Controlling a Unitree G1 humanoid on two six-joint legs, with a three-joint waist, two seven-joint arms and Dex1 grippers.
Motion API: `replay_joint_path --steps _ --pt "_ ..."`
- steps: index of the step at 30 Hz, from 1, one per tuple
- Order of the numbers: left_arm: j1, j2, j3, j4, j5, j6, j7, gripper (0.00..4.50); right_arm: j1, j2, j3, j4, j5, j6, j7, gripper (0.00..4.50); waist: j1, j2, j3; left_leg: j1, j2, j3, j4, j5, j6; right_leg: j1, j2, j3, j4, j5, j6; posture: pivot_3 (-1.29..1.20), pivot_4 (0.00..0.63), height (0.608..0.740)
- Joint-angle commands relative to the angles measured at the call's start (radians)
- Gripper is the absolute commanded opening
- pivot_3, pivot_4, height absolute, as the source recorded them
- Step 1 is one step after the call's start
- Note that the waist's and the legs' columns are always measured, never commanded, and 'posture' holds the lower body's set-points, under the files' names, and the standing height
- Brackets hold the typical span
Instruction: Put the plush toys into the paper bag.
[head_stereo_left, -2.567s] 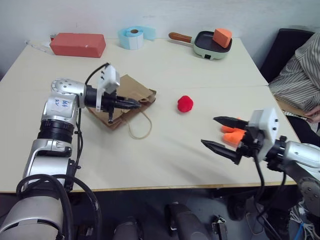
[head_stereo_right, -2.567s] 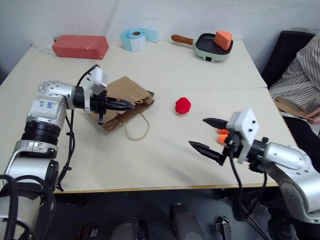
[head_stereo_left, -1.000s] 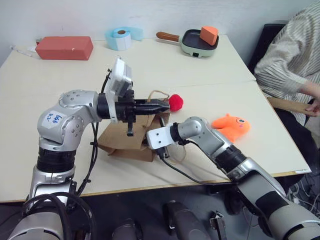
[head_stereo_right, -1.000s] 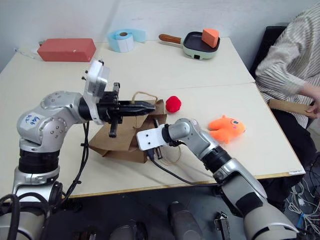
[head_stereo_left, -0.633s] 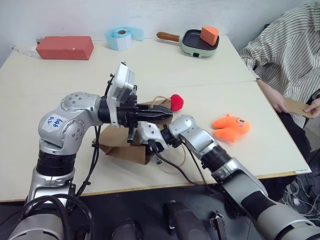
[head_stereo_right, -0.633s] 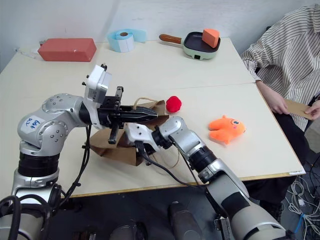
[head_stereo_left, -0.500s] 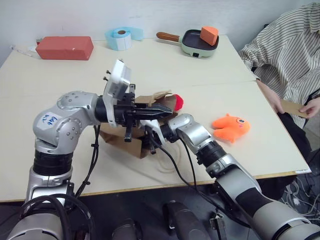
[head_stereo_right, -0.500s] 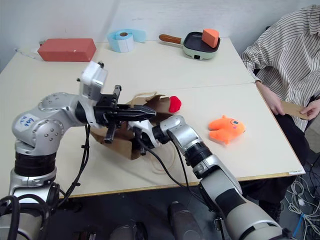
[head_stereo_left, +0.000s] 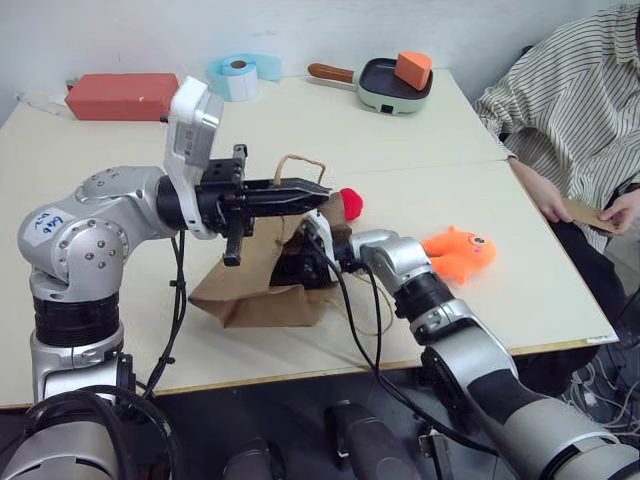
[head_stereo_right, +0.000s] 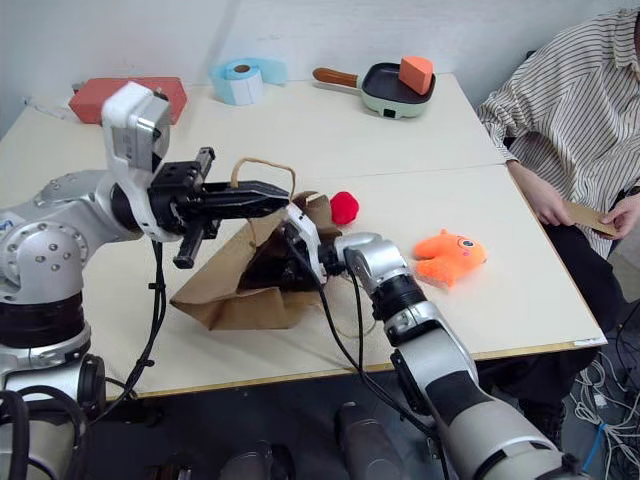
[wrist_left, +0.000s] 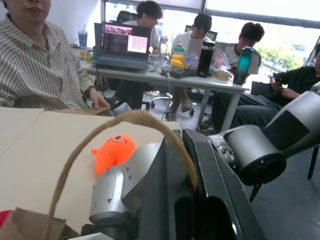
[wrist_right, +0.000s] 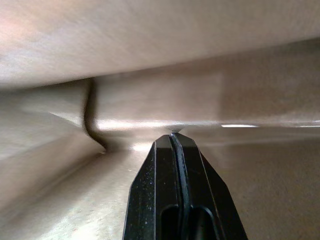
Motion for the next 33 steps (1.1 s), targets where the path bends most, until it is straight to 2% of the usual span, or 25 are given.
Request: replay_joint_path --steps 1,7,10,14,18,23,26,29,33 --pt "-0.008 -0.02 -0.028 0.01 0.051 -0.079 -0.003 0.0 -0.014 0.034 0.083 -0.002 -0.103 -0.116 -0.066 0.02 -0.001 0.0 0.0 0.0 0.0 0.0 0.0 0.0 0.0 0.0 0.0 0.0 0.0 0.0 0.0 0.0 0.15 0.74" --pt "-0.033 -0.071 -0.047 0.062 0.093 -0.137 0.015 0.0 -0.01 0.077 0.178 0.103 -0.288 -0.327 -0.276 0.02 -0.002 0.0 0.0 0.0 0.0 0.0 0.0 0.0 0.0 0.0 0.0 0.0 0.0 0.0 0.0 0.0 0.15 0.74" --pt "-0.031 -0.085 -0.037 0.065 0.093 -0.149 0.026 0.0 0.001 0.06 0.24 0.149 -0.383 -0.408 -0.341 0.02 -0.002 0.001 -0.001 0.0 0.0 0.0 0.0 0.0 0.0 0.0 0.0 0.0 0.0 0.0 0.0 0.0 0.15 0.74" --pt "-0.098 -0.118 0.036 0.109 0.031 -0.114 0.105 0.0 0.019 0.023 0.292 0.165 -0.457 -0.459 -0.349 0.02 0.002 0.001 -0.001 0.002 0.0 0.0 0.0 0.0 0.0 0.003 0.0 0.0 0.0 0.0 0.0 0.0 0.15 0.74" --pt "-0.179 -0.121 0.097 0.149 -0.047 -0.038 0.152 0.0 0.035 0.017 0.268 0.168 -0.446 -0.437 -0.347 0.02 0.005 0.002 -0.002 0.006 0.0 -0.003 0.001 0.0 0.0 0.008 0.0 -0.002 -0.001 0.0 0.0 0.0 0.15 0.74" --pt "-0.119 -0.088 0.026 0.091 0.019 -0.057 0.109 0.0 0.053 0.009 0.229 0.148 -0.426 -0.42 -0.348 0.02 0.013 0.004 -0.003 0.012 0.0 -0.005 -0.001 0.0 0.0 0.016 -0.001 -0.005 -0.004 0.0 0.0 0.0 0.15 0.74" --pt "-0.034 -0.054 -0.065 0.061 0.131 -0.139 0.065 0.0 0.1 -0.016 0.166 0.041 -0.371 -0.406 -0.329 0.02 0.023 0.004 -0.003 0.013 0.0 -0.005 -0.001 0.0 0.0 0.017 -0.001 -0.005 -0.004 0.0 0.0 0.0 0.15 0.74" --pt "-0.005 -0.041 -0.093 0.063 0.173 -0.181 0.042 0.0 0.168 -0.046 0.104 -0.141 -0.299 -0.336 -0.295 0.02 0.035 0.004 -0.003 0.01 0.0 -0.008 -0.001 0.0 0.0 0.016 -0.002 -0.007 -0.006 0.0 -0.001 0.0 0.15 0.74" --pt "0.006 -0.034 -0.088 0.06 0.157 -0.169 0.015 0.0 0.338 -0.203 0.009 -0.612 -0.139 -0.116 -0.178 0.02 0.052 0.006 -0.002 0.002 0.0 -0.013 -0.001 0.0 0.0 0.012 -0.002 -0.012 -0.009 0.0 -0.001 0.0 0.15 0.74"
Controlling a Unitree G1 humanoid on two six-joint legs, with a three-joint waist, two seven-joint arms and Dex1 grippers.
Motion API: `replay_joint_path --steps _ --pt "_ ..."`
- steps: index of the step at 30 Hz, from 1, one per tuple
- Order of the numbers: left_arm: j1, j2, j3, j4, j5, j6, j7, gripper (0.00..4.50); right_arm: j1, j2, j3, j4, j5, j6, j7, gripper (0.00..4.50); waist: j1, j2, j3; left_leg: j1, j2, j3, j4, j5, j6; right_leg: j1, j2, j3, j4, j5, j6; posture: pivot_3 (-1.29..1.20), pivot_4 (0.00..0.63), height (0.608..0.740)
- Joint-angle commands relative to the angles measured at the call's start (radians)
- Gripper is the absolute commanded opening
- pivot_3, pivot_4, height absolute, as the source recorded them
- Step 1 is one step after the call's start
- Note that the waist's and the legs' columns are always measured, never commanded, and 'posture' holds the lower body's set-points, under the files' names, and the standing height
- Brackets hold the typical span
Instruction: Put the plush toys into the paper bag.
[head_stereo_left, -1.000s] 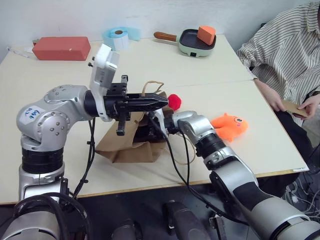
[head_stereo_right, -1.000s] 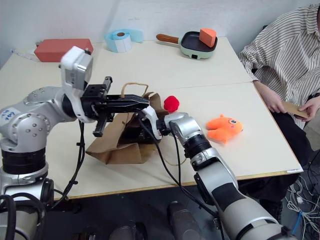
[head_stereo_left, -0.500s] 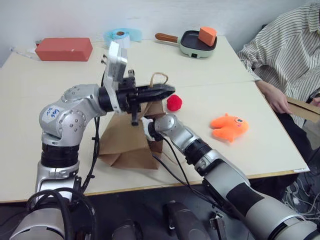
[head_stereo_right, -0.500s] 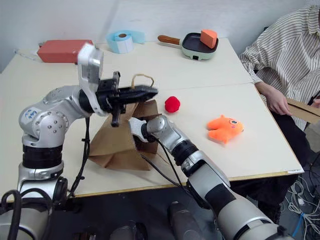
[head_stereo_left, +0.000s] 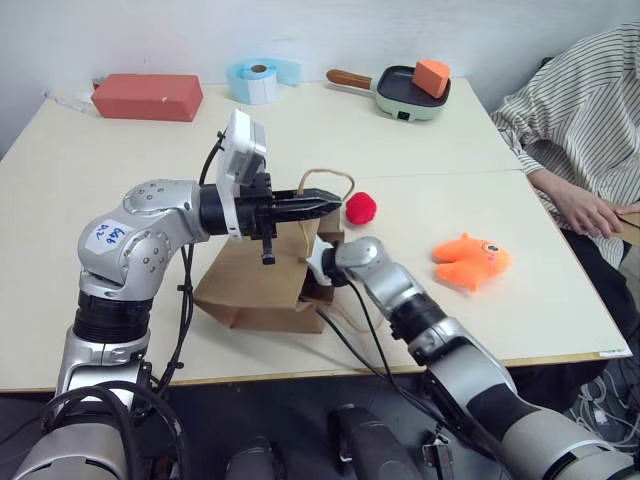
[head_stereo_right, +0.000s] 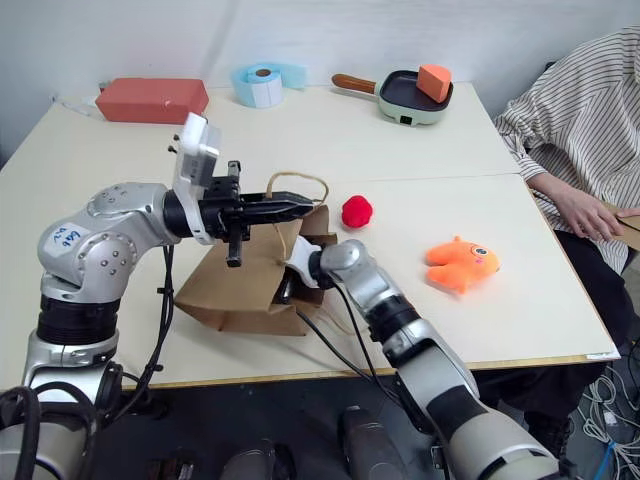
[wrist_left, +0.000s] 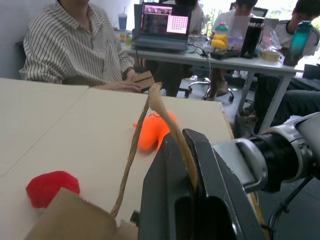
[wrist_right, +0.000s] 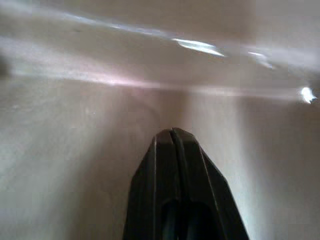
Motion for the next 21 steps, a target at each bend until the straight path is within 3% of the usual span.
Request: replay_joint_path --steps 1,6,10,12,16,18,21 --pt "-0.004 0.011 0.016 -0.029 -0.012 -0.005 -0.028 0.0 0.11 -0.143 -0.109 -0.4 0.161 0.196 0.105 0.02 0.012 0.002 0.001 -0.002 0.0 -0.001 -0.001 0.0 0.0 -0.001 0.0 -0.001 0.0 0.0 0.0 0.0 0.15 0.74" --pt "0.005 0.014 0.011 -0.023 -0.019 0.008 -0.056 0.0 0.343 -0.36 -0.306 -0.793 0.35 0.448 0.106 0.02 0.022 0.002 0.002 -0.002 0.0 -0.002 -0.002 -0.001 -0.001 0.0 0.0 -0.002 -0.004 0.0 0.0 0.0 0.15 0.74" --pt "0.0 0.024 0.02 -0.019 -0.028 0.022 -0.073 0.0 0.509 -0.375 -0.669 -0.961 0.452 0.704 -0.093 0.18 0.025 0.002 0.002 -0.001 0.0 -0.002 -0.002 -0.001 -0.001 0.0 0.001 -0.001 -0.002 0.0 0.0 0.0 0.15 0.74" --pt "-0.005 0.031 0.029 -0.015 -0.035 0.034 -0.08 0.0 0.576 -0.383 -0.853 -1.017 0.479 0.822 -0.164 0.55 0.034 0.002 0.002 -0.001 0.0 -0.002 -0.002 -0.001 -0.001 0.001 0.0 -0.001 -0.003 0.0 0.0 0.0 0.15 0.74" --pt "-0.003 0.02 0.043 -0.006 -0.047 0.052 -0.073 0.0 0.671 -0.385 -1.17 -1.062 0.542 0.991 -0.231 1.9 0.042 0.002 0.002 -0.001 0.0 -0.002 -0.003 -0.001 -0.001 0.001 0.001 -0.001 -0.005 -0.001 0.0 0.0 0.15 0.74" --pt "0.002 0.011 0.039 -0.01 -0.042 0.049 -0.068 0.0 0.656 -0.361 -1.237 -1.027 0.548 1.044 -0.288 2.53 0.04 0.002 0.002 -0.001 0.0 -0.002 -0.004 -0.001 -0.001 0.002 0.001 -0.001 -0.006 -0.001 0.0 0.0 0.15 0.74" --pt "0.007 -0.001 0.038 -0.021 -0.041 0.049 -0.06 0.0 0.664 -0.333 -1.204 -0.974 0.534 1.033 -0.353 3.52 0.034 0.002 0.002 0.0 0.0 -0.001 -0.004 -0.001 -0.001 0.002 0.002 0.0 -0.005 -0.001 0.0 0.0 0.15 0.74"
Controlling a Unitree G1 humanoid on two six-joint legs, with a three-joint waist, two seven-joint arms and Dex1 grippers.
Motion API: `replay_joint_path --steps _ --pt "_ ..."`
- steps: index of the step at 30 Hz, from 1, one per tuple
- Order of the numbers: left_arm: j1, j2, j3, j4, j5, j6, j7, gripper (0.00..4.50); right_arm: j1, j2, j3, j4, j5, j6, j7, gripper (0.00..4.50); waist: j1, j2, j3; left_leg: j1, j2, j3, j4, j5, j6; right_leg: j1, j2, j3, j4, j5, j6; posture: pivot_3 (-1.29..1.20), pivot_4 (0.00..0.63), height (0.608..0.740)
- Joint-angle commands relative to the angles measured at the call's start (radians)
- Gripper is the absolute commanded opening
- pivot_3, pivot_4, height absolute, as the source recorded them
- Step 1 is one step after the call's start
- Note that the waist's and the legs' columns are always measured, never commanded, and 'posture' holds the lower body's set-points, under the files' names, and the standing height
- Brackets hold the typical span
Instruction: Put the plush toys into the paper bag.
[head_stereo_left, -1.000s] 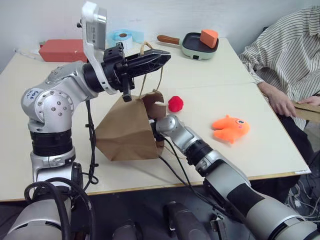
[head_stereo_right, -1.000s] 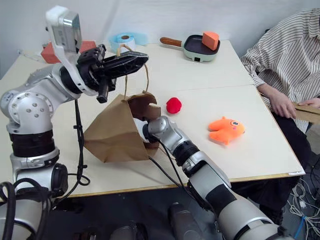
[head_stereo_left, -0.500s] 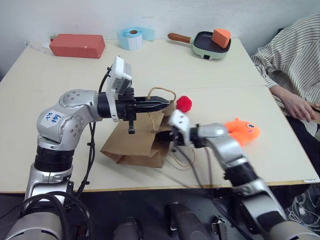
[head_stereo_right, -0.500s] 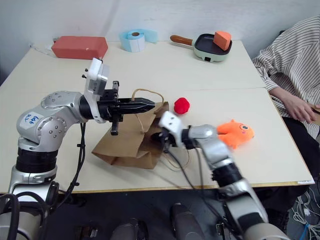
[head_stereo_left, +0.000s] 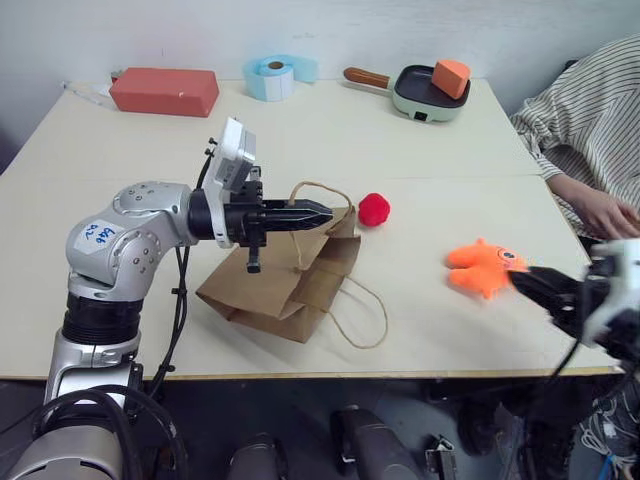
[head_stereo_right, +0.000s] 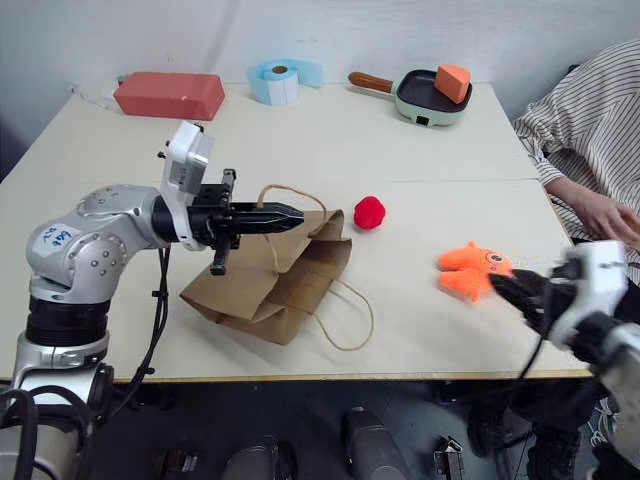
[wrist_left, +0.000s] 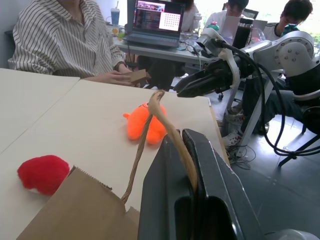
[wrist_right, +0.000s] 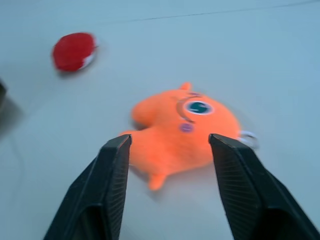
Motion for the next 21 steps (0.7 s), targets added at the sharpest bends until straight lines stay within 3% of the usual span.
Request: replay_joint_path --steps 1,3,12,15,21 --pt "-0.006 -0.008 0.022 -0.031 -0.021 -0.001 0.01 0.0 -0.005 0.029 0.039 0.048 0.0 -0.013 -0.077 3.89 -0.003 0.0 0.0 0.0 0.0 0.0 0.0 0.0 0.0 0.0 0.0 0.0 0.0 0.0 0.0 0.0 0.15 0.74" --pt "-0.007 -0.009 0.027 -0.036 -0.027 0.004 0.012 0.0 -0.041 0.055 0.054 0.099 -0.008 -0.025 -0.132 4.46 -0.004 0.0 0.0 0.0 0.0 0.001 -0.001 0.0 0.0 0.0 0.001 0.002 0.001 0.0 0.0 0.0 0.15 0.74" --pt "0.008 0.021 0.052 -0.064 -0.028 0.016 0.026 0.0 -0.293 0.181 0.105 0.438 0.01 -0.101 -0.288 4.46 0.001 0.002 0.001 0.0 0.0 0.002 -0.001 0.0 0.0 -0.001 0.001 0.002 0.0 0.0 0.0 0.0 0.15 0.74" --pt "0.015 0.034 0.062 -0.065 -0.022 0.015 0.032 0.0 -0.31 0.18 0.16 0.509 -0.011 -0.181 -0.313 3.88 0.001 0.002 0.001 0.0 0.0 0.002 -0.001 0.0 0.0 -0.001 0.001 0.003 -0.001 0.0 0.0 0.0 0.15 0.74" --pt "0.048 0.078 0.09 -0.049 -0.011 0.002 0.034 0.0 -0.274 0.142 0.177 0.469 0.072 -0.25 -0.26 1.88 0.0 0.002 0.001 0.0 0.0 0.002 -0.002 0.0 0.0 -0.001 0.001 0.003 -0.001 0.0 0.0 0.0 0.15 0.74"
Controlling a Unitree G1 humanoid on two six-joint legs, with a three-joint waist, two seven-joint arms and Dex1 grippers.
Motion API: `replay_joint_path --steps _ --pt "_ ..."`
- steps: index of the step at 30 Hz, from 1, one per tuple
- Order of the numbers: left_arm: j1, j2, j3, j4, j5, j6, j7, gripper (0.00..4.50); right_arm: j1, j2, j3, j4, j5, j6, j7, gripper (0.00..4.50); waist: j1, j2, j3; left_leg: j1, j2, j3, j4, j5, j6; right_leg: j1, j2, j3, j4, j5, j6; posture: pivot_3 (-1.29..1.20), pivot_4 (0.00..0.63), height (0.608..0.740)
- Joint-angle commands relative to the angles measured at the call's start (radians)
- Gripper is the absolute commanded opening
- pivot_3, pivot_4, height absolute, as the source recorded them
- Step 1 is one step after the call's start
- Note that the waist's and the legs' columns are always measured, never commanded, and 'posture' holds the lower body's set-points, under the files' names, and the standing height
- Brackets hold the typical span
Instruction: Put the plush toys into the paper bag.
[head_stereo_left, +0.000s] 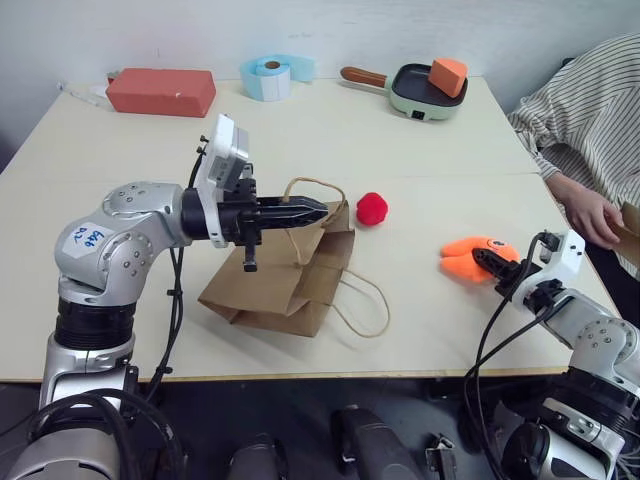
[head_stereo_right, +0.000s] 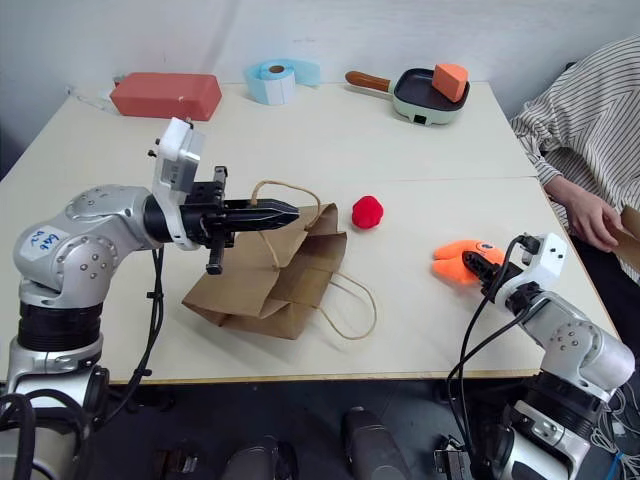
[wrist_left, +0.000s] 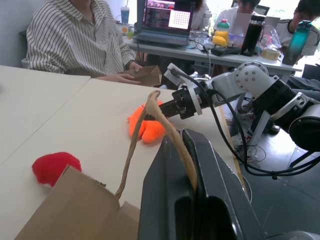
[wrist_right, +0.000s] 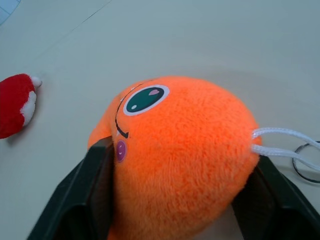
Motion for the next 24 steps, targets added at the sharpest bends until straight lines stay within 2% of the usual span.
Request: replay_joint_path --steps 1,2,4,6,8,10,16,20,24 --pt "0.017 0.03 0.054 -0.009 -0.006 -0.014 0.005 0.0 0.049 -0.049 0.003 -0.078 0.074 -0.033 0.059 1.56 0.003 0.0 0.0 0.0 0.0 0.0 0.0 0.0 0.0 0.0 0.0 0.0 0.0 0.0 0.0 0.0 0.15 0.74" --pt "0.021 0.034 0.058 -0.01 -0.007 -0.015 0.006 0.0 0.062 -0.06 0.003 -0.099 0.098 -0.036 0.076 1.25 0.004 0.0 0.0 0.0 0.0 0.0 0.0 0.0 0.0 0.0 0.0 0.0 0.0 0.0 0.0 0.0 0.15 0.74" --pt "0.031 0.042 0.073 -0.012 -0.013 -0.013 0.011 0.0 0.063 -0.097 -0.018 -0.211 0.244 0.027 0.146 0.67 0.004 0.001 0.001 -0.001 0.0 0.0 -0.001 0.0 0.0 0.0 0.0 0.0 -0.001 0.0 0.0 0.0 0.15 0.74" --pt "0.038 0.045 0.079 -0.011 -0.013 -0.014 0.012 0.0 0.04 -0.111 -0.008 -0.308 0.418 0.114 0.19 0.26 0.002 0.003 0.002 -0.001 0.0 0.0 -0.001 0.0 0.0 0.0 0.0 0.0 -0.001 0.0 0.0 0.0 0.15 0.74" --pt "0.038 0.042 0.077 -0.007 -0.009 -0.018 0.012 0.0 0.011 -0.082 0.053 -0.365 0.55 0.173 0.183 0.15 -0.004 0.003 0.002 0.0 0.0 0.0 -0.001 0.0 0.0 0.0 0.0 0.0 0.0 0.0 0.0 0.0 0.15 0.74" --pt "0.033 0.035 0.074 -0.001 -0.004 -0.022 0.016 0.0 -0.008 -0.061 0.143 -0.398 0.604 0.2 0.167 0.15 -0.01 0.003 0.002 0.0 0.001 -0.001 -0.001 0.0 -0.001 0.0 0.001 -0.001 0.0 0.0 0.0 0.0 0.15 0.74" --pt "0.003 0.01 0.075 0.002 -0.014 -0.022 0.036 0.0 -0.063 -0.015 0.446 -0.352 0.523 0.181 0.103 0.15 -0.006 0.003 0.002 -0.002 0.001 -0.002 -0.001 0.0 0.0 0.0 0.0 -0.001 -0.002 0.0 0.0 0.0 0.15 0.74" --pt "-0.04 -0.026 0.125 0.013 -0.094 0.056 0.093 0.0 -0.133 -0.021 0.645 -0.275 0.395 0.086 0.152 0.15 0.003 0.003 0.002 -0.003 0.001 -0.002 -0.001 0.0 0.0 -0.001 0.0 -0.002 -0.004 0.0 0.0 0.0 0.15 0.74" --pt "-0.022 -0.028 0.095 -0.015 -0.092 0.049 0.076 0.0 -0.263 0.022 0.794 -0.102 0.273 -0.001 0.189 0.14 -0.005 0.003 0.002 -0.002 0.001 -0.001 -0.001 0.0 0.0 -0.001 0.0 -0.002 -0.004 0.0 0.0 0.0 0.15 0.74"
